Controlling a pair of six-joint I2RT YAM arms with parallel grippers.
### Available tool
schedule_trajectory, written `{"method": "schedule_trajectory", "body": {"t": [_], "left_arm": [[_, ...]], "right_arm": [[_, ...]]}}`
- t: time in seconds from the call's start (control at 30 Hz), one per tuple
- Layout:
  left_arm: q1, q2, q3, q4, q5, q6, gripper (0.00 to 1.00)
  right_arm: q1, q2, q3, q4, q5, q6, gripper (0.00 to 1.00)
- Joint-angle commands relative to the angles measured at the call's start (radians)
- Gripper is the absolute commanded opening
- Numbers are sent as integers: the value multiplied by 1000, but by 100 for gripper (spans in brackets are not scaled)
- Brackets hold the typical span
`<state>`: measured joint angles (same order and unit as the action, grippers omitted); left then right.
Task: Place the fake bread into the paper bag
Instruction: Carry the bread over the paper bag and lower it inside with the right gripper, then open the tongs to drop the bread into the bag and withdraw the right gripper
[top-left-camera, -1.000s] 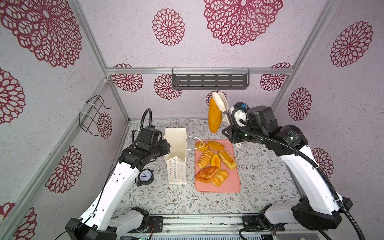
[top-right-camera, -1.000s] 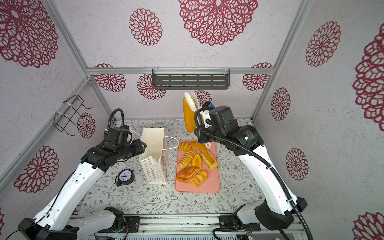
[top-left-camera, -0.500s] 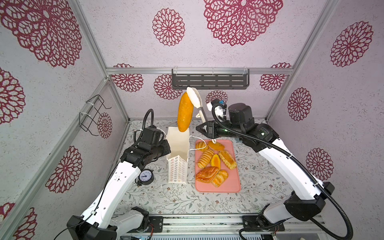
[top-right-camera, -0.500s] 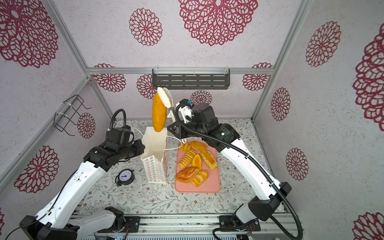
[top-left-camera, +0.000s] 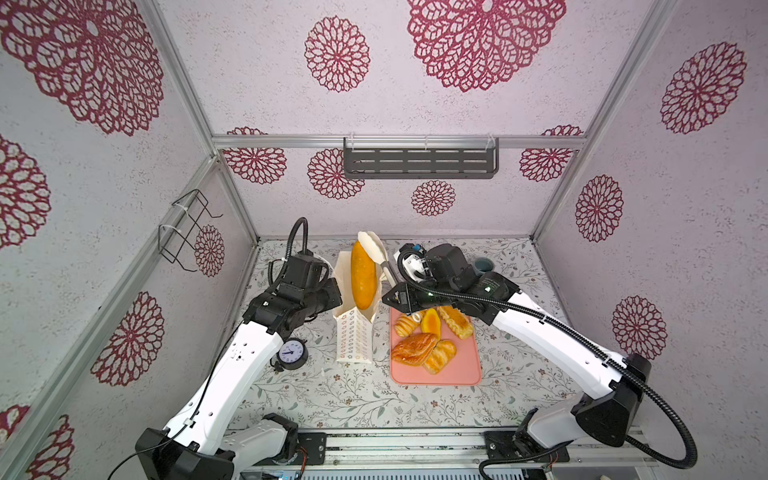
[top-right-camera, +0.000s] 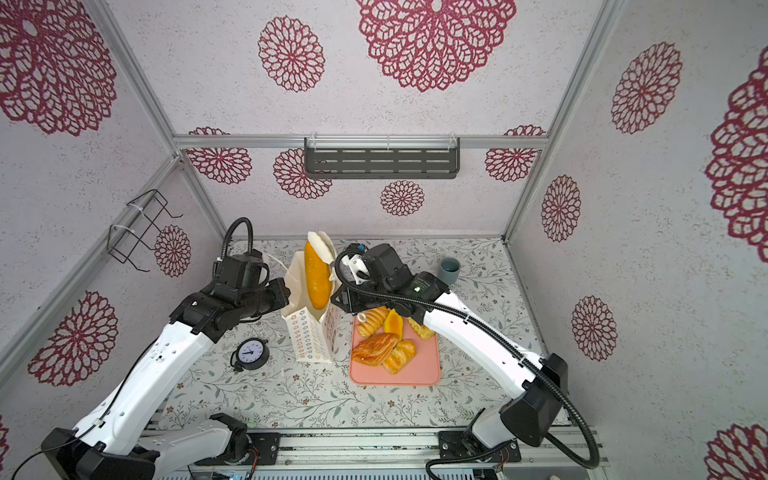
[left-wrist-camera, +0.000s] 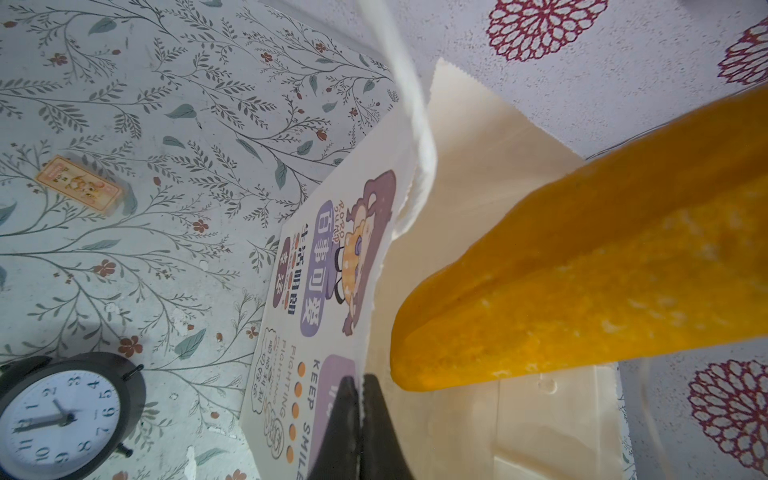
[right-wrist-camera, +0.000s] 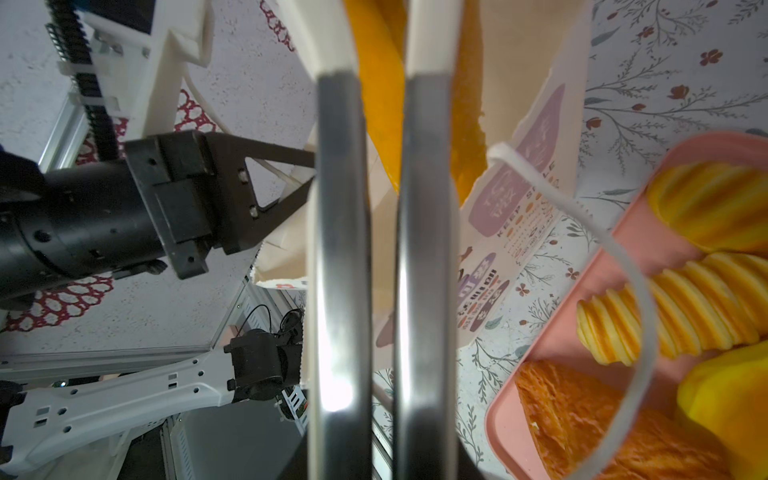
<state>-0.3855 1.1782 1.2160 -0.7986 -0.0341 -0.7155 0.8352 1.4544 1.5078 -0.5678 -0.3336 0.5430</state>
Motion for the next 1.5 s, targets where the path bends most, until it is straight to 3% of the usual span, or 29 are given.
{"method": "schedule_trajectory", "body": {"t": [0.0, 0.1, 0.3, 0.47, 0.87, 1.2, 1.37, 1.47], "left_arm": [[-5, 1, 2, 31, -9, -16, 0], [-6, -2, 0, 35, -7, -21, 0], [-6, -3, -4, 36, -9, -26, 0], [-7, 0, -10, 47, -10, -30, 0], [-7, -2, -29, 70, -4, -36, 0], [-7, 48, 38, 25, -28, 21, 0], [-7, 76, 70, 7, -34, 51, 8], [-7, 89, 85, 0, -23, 53, 25]], "right_arm": [[6, -69, 16, 65, 22, 0, 0], [8, -65, 10, 66, 18, -1, 5], [8, -68, 11, 61, 36, -3, 30], [8, -81, 31, 32, 74, -19, 38], [-17, -160, 70, -65, 202, -43, 38], [-166, -383, -131, -246, 252, -5, 34], [-189, -491, -329, -274, 236, 62, 31], [-190, -546, -447, -256, 205, 109, 30]]}}
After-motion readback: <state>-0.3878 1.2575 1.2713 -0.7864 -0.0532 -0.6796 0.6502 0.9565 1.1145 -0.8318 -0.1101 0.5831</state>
